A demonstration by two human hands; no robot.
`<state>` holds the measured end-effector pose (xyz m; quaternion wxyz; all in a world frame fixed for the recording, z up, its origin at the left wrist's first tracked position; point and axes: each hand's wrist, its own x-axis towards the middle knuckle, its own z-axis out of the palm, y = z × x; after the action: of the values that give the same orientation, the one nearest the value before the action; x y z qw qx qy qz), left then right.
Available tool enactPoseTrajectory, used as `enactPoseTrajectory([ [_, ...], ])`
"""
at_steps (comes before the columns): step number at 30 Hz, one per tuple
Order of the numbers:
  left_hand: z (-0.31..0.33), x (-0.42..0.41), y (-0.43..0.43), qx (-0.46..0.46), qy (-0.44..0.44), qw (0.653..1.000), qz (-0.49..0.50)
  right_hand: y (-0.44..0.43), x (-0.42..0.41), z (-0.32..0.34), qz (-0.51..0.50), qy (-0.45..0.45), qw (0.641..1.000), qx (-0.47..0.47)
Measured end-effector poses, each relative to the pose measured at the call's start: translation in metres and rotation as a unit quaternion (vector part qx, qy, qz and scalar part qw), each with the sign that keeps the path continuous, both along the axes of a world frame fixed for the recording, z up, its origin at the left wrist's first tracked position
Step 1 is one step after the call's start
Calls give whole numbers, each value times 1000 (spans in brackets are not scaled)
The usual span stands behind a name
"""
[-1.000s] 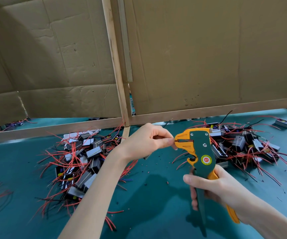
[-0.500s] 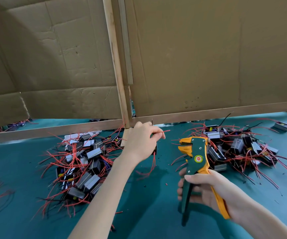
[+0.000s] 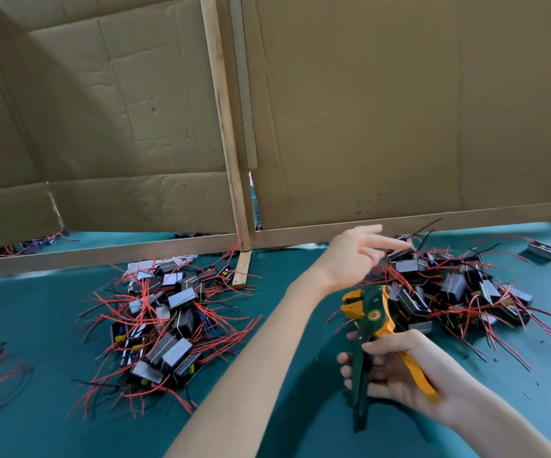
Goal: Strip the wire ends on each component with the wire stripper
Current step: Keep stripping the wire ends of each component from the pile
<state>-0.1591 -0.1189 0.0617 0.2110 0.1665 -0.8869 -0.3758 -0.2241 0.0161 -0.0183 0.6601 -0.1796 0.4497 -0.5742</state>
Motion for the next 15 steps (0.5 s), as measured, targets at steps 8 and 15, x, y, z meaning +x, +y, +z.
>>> enactPoseTrajectory([
  [8, -28, 96, -108, -120, -208, 873, 424, -7, -5, -6, 12, -21, 1000, 1],
  [15, -55, 119, -133, -164, -365, 815, 419, -6, -9, -9, 41, -20, 999, 9],
])
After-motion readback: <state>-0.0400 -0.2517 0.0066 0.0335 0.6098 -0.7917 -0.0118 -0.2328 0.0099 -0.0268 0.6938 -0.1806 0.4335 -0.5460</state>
